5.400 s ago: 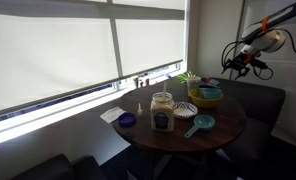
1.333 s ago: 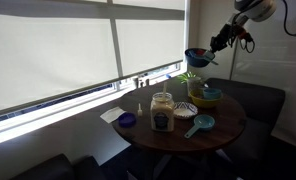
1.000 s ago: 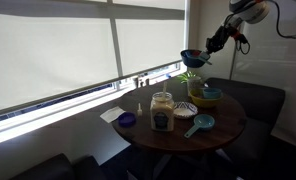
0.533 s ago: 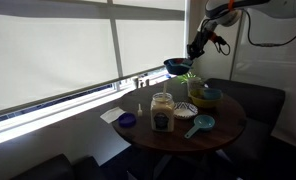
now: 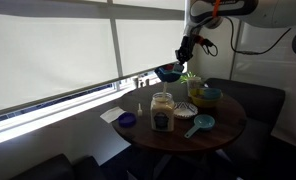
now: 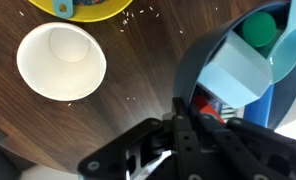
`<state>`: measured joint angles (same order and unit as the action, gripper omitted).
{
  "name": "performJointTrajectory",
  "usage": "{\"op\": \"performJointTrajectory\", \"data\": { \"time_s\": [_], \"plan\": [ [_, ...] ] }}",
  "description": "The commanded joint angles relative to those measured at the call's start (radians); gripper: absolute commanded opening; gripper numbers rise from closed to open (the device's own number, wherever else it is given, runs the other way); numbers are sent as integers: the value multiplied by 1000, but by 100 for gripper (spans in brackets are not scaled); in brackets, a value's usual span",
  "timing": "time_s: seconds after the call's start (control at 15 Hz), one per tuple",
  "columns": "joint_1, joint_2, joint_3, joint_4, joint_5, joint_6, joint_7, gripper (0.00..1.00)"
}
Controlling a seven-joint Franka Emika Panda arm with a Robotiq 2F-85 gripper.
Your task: Pick up the blue bowl and place it in the middle of the table
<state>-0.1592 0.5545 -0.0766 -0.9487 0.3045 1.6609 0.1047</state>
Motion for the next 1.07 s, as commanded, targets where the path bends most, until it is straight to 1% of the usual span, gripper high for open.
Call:
{"op": "performJointTrajectory", "data": {
  "time_s": [0.0,0.07,0.27,0.4,0.6,0.73,1.0],
  "plan": [
    [-19,17,11,1,38,13,-10,1],
    [-28,38,22,4,67,13,-19,1],
    [-26,104,46,-1,132,33,-12,1],
    [-14,141,52,2,140,76,-23,1],
    [-1,173,51,1,116,122,-23,1],
    [3,185,52,-2,107,143,-46,1],
    [17,181,45,-14,63,126,-119,1]
  ]
}}
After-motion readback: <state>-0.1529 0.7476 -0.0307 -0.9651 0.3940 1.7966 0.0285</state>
